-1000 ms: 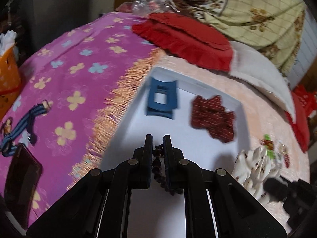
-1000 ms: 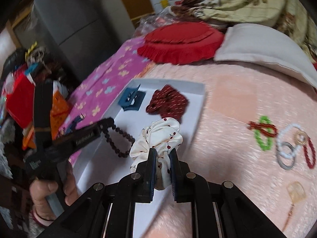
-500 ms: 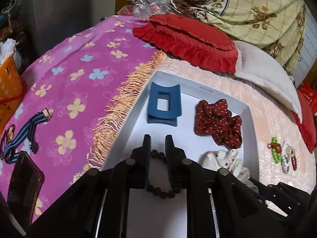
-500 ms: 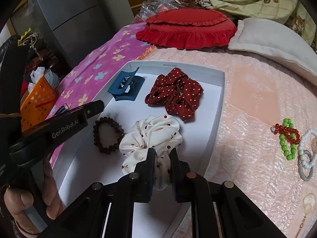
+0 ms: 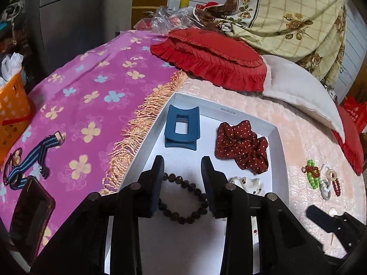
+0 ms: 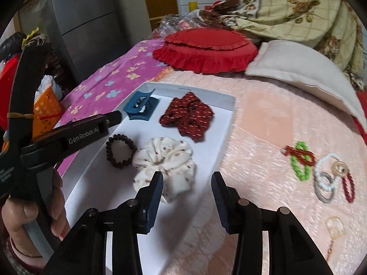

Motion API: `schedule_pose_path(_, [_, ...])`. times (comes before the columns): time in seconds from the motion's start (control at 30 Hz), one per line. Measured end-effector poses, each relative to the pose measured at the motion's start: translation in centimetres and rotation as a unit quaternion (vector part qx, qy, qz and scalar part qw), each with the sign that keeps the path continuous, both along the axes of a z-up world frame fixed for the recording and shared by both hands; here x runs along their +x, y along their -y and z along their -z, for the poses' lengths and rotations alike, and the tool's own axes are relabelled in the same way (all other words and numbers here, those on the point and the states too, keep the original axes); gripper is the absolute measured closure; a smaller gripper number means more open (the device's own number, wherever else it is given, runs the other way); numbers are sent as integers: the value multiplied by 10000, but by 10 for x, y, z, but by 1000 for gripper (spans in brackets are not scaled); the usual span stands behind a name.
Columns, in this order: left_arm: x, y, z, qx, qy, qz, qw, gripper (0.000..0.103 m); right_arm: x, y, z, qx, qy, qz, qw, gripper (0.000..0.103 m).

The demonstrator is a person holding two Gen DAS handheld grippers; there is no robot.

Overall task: Organize jewelry
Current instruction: 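Carry the bracelet and scrunchie into the white tray and release both, then move both open tools back over the remaining bracelets on the bed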

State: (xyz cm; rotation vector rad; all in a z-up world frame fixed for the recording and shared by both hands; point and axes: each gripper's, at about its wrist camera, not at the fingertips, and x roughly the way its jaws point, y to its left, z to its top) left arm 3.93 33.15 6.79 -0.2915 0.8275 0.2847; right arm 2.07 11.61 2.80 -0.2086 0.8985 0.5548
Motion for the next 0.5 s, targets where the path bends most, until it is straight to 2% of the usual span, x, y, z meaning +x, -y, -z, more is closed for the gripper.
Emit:
schedule_pose_path(0.27, [-13, 13, -2, 154, -6, 115, 9998, 71, -9, 47, -6, -105, 29, 457, 9989, 61])
schedule_pose_path(0.5, [-27, 47, -6, 503, 88, 337, 9981, 70, -15, 97, -9, -392, 170, 927, 9948, 61])
